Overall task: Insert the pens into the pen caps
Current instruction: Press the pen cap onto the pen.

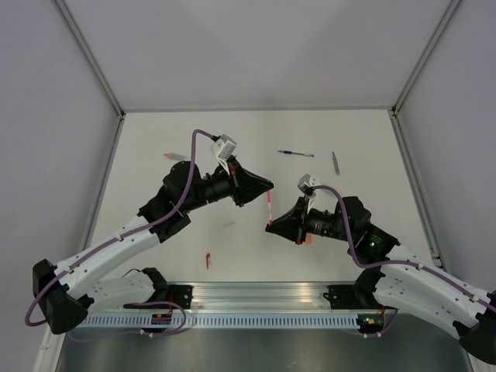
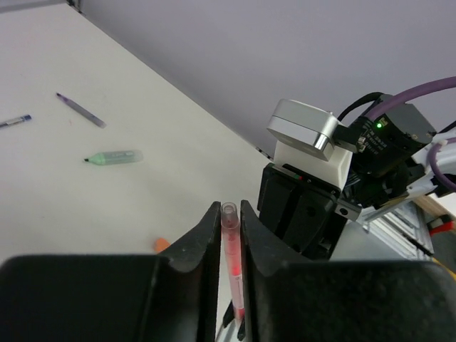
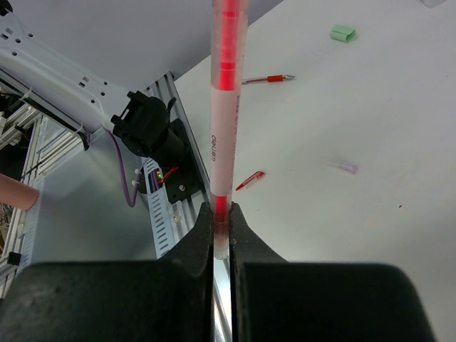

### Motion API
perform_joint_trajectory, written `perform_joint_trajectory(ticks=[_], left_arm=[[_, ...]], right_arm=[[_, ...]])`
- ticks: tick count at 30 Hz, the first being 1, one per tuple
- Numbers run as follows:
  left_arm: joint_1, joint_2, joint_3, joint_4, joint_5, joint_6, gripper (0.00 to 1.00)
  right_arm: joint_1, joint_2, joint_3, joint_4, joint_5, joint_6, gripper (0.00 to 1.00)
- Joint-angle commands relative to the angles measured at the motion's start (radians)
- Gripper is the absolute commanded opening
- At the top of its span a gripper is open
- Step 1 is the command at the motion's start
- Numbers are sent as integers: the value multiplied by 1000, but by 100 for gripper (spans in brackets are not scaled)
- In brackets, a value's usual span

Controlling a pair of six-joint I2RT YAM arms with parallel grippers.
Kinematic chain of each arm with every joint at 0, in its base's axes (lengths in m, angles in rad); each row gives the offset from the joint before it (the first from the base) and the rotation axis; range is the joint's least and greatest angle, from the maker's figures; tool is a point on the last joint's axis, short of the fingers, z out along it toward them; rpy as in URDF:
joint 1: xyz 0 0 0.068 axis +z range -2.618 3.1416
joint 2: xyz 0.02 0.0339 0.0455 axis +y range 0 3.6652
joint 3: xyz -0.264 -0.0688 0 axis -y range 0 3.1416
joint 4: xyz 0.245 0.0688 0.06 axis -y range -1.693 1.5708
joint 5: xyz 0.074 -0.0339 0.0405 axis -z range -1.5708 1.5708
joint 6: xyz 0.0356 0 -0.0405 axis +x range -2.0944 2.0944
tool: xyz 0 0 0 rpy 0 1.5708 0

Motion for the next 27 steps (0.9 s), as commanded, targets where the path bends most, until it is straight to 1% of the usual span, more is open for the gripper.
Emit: perform_joint_trajectory(ticks=[1, 3, 8, 9, 12, 14, 22, 27], left_arm=[[0, 18, 25, 23, 34, 9, 15], [0, 22, 7, 23, 61, 6, 2], [0, 5, -58, 66, 126, -32, 2], [0, 2, -85, 78, 129, -48, 2], [-2, -5, -139, 115, 155, -74, 2], [0, -5, -163, 133, 161, -92, 2], [0, 2, -263, 297, 266, -206, 2], [0, 16, -289, 311, 284, -232, 2]], right_arm=[[-2, 1, 25, 52, -19, 8, 0], [-2, 0, 24, 50, -10, 6, 0], [0, -34, 33, 46, 65, 9, 0], [0, -40, 42, 30, 118, 6, 0], [-2, -53, 87, -16, 214, -9, 0], [0, -54, 117, -26, 243, -8, 0], [-2, -11, 211, -3, 358, -3, 0], [-2, 13, 249, 9, 400, -38, 0]])
